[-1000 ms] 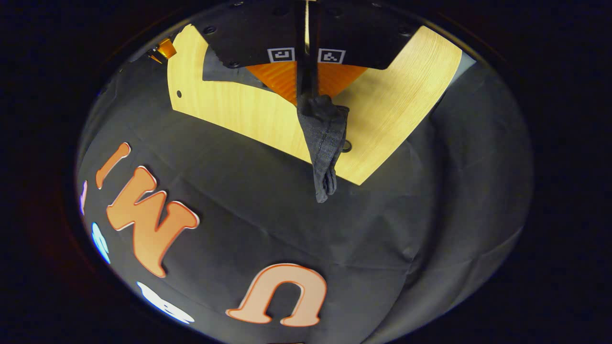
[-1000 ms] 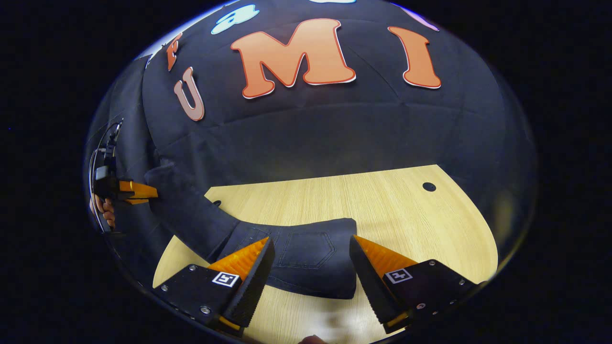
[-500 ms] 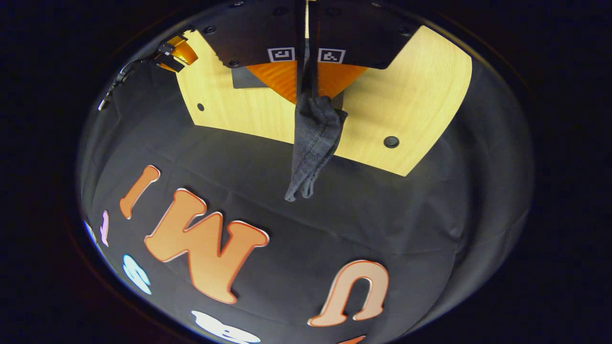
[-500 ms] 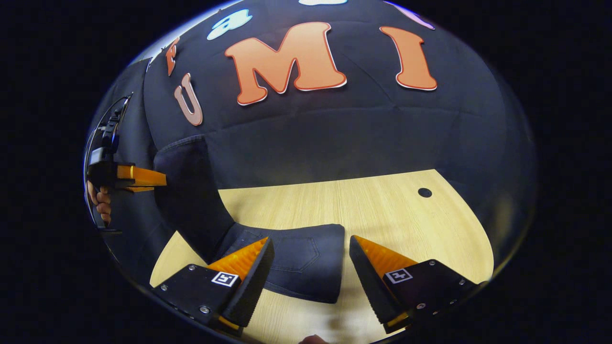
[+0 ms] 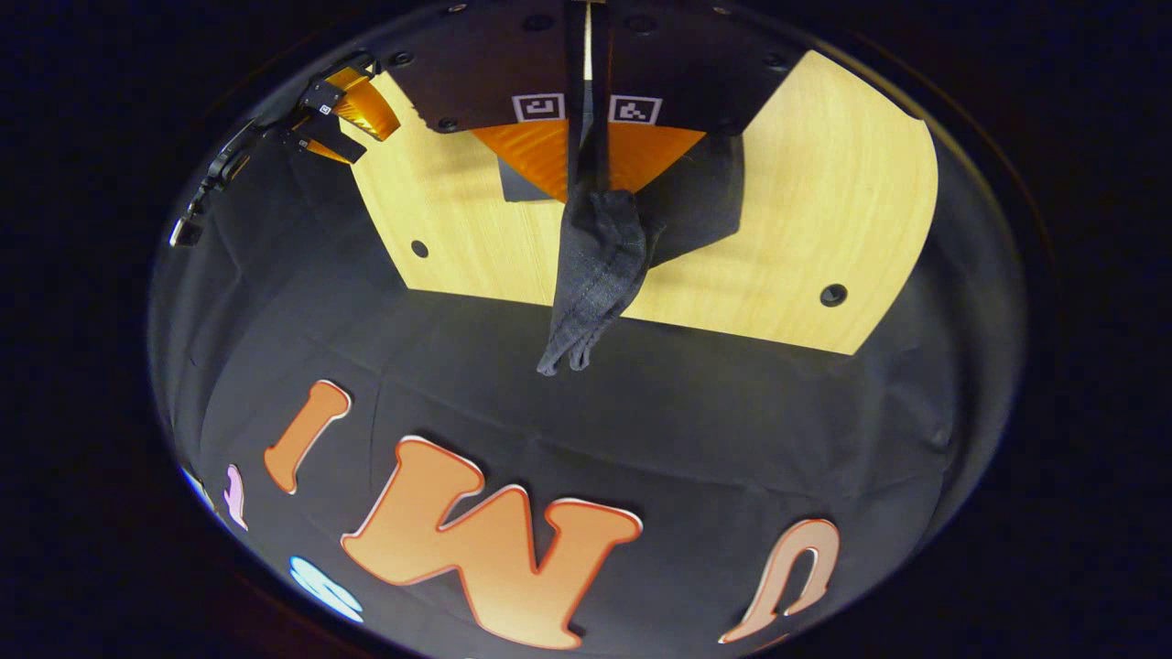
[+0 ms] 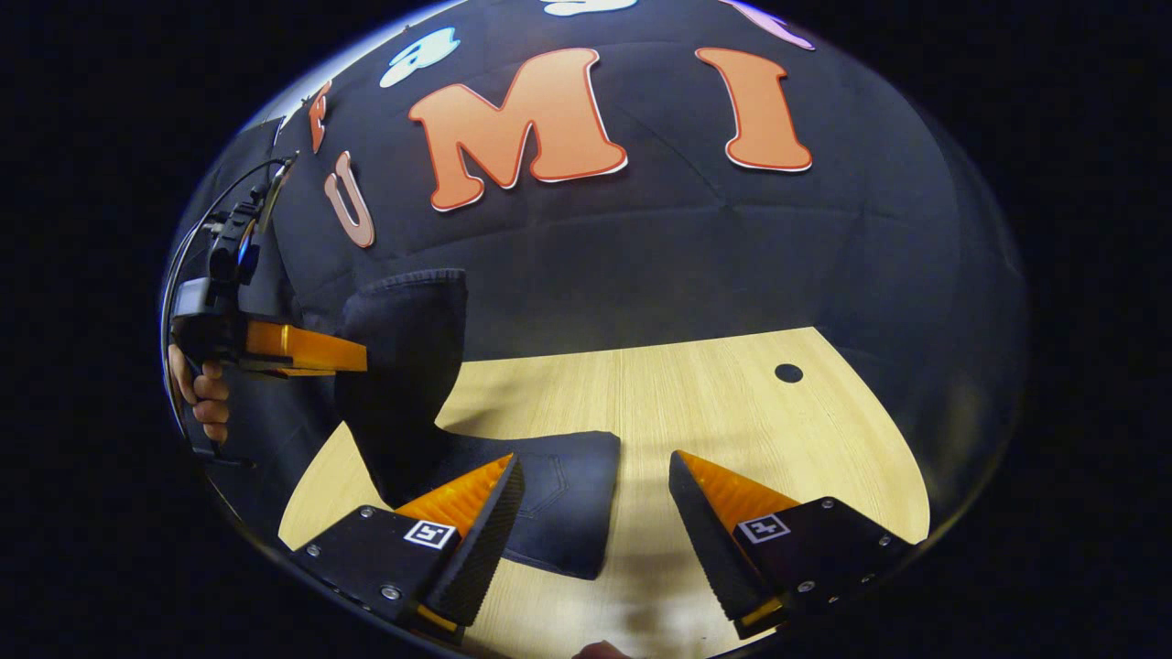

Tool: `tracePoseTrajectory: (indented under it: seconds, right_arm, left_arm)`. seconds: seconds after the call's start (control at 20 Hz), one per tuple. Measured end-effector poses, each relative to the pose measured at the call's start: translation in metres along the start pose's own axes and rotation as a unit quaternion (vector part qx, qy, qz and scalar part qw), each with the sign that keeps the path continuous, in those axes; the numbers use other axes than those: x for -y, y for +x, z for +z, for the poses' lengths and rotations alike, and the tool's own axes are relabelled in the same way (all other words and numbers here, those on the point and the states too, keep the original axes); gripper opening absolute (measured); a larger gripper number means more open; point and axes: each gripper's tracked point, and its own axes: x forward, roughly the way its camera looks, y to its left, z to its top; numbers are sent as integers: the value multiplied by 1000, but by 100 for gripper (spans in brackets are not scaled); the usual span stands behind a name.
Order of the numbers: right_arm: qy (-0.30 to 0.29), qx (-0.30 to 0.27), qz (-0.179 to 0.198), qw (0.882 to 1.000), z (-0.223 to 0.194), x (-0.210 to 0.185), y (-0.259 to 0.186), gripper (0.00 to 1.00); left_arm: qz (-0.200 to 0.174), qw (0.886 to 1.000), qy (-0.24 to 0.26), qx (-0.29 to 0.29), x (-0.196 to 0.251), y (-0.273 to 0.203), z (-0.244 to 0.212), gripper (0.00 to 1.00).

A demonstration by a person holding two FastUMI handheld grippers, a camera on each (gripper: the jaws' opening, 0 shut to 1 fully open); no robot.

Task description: Grasp the waist and the cuffs of the jeans and fold them to make the two legs overlap; first hold the waist and fold one-third of the jeans toward the cuffs, then hold the cuffs and fold the remaining one-third in the same direction to finish folding.

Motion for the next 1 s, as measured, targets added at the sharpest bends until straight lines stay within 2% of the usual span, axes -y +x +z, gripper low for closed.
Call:
tracePoseTrajectory:
  seconds: [0.4, 0.65, 0.8, 0.9, 1.0]
  right_arm:
    - [13, -1, -6, 1000, -2, 40, -5, 96]
    - [19, 3, 1, 1000, 1, 43, -6, 97]
    - [20, 5, 5, 1000, 5, 36, -6, 97]
    - [12, 16, 2, 1000, 14, 31, -9, 97]
    - [6, 37, -3, 999, 26, 23, -16, 97]
  left_arm:
    - [-11, 998, 26, -53, 53, 41, -54, 3]
    - [-25, 993, 60, -95, 75, 57, -103, 5]
    - [-76, 989, 59, -111, 99, 48, -126, 21]
    - [-107, 988, 53, -93, 108, 33, -116, 43]
    - [-109, 990, 61, -61, 101, 17, -101, 66]
